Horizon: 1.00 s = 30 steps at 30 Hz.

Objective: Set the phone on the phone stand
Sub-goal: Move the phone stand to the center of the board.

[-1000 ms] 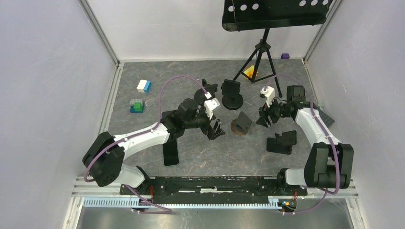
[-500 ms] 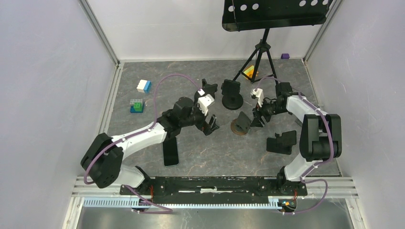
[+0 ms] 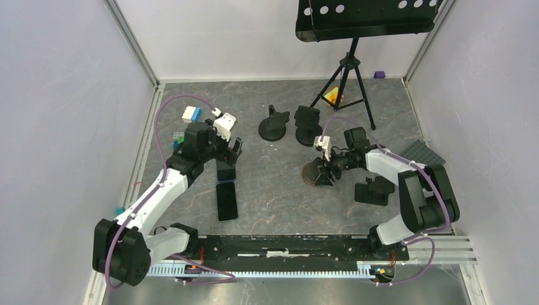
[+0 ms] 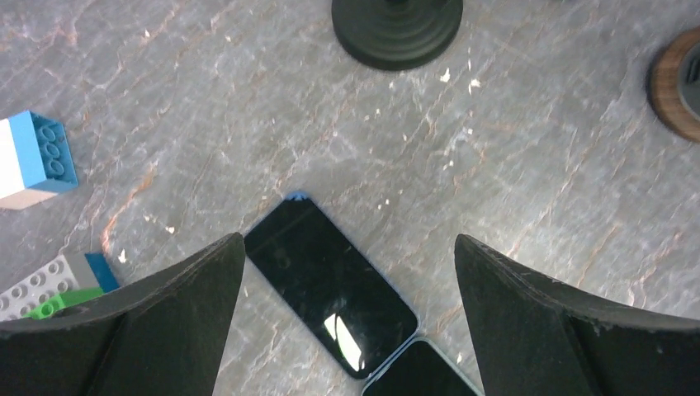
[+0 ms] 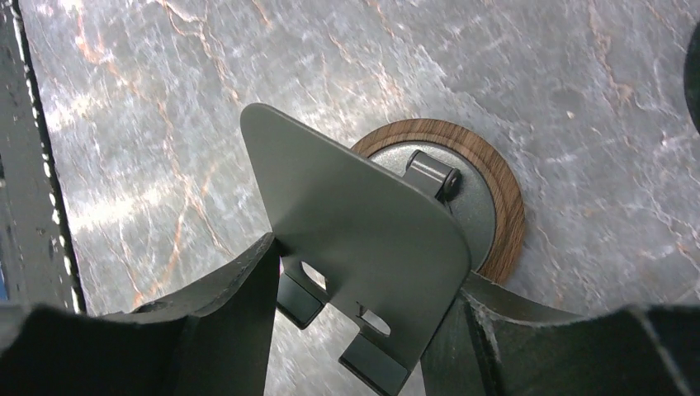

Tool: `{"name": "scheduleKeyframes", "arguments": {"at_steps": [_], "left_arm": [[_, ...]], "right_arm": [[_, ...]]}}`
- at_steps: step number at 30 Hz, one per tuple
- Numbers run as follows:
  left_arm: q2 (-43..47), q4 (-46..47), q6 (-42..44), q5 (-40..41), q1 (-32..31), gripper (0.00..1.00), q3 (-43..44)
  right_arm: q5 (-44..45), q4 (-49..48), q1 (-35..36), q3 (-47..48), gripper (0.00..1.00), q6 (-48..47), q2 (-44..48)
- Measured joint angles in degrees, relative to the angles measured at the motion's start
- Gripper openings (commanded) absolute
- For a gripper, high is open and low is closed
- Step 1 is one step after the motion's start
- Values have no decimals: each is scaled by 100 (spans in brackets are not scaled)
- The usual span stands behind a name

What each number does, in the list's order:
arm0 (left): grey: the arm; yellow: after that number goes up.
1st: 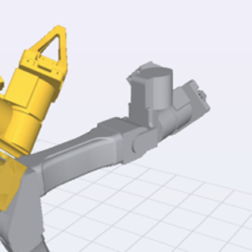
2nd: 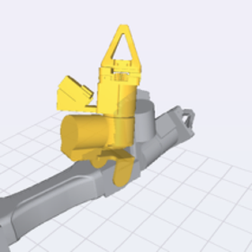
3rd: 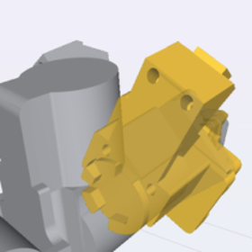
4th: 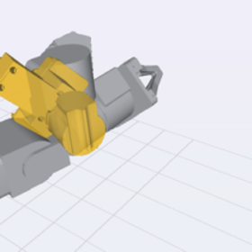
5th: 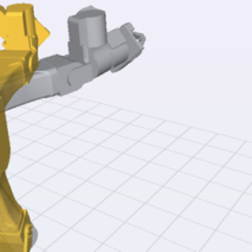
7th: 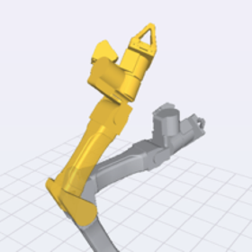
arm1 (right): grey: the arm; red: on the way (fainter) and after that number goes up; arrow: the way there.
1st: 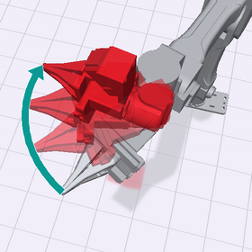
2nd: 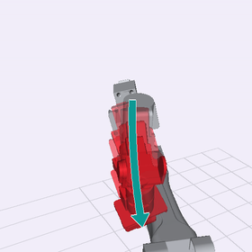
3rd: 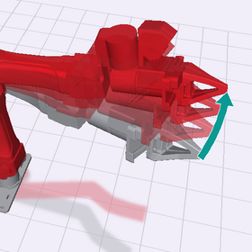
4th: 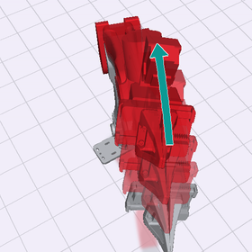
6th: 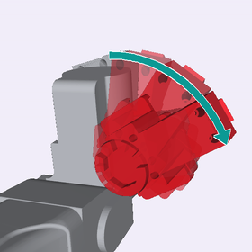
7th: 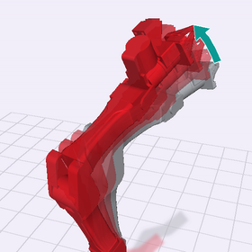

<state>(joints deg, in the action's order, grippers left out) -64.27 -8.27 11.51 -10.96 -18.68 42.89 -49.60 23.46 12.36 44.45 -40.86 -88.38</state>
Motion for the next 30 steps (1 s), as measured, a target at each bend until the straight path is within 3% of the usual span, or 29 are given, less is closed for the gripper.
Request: {"name": "scheduleKeyframes", "arguments": {"at_steps": [5, 15, 21, 30], "left_arm": [[-35, -597, 332, 181, 103, 100, -24], [-1099, -1587, 481, 400, 588, 100, 229], [-1644, -1598, 321, 450, 752, 100, 450], [-2413, -1532, -382, 402, 669, 100, 748]], "right_arm": [[258, -861, 535, -382, 54, 833, 308], [503, -2505, 1252, -476, 55, 2358, -15], [614, -3259, 1617, -476, 64, 3042, -385], [686, -3556, 1631, -433, 82, 3285, -474]]}}
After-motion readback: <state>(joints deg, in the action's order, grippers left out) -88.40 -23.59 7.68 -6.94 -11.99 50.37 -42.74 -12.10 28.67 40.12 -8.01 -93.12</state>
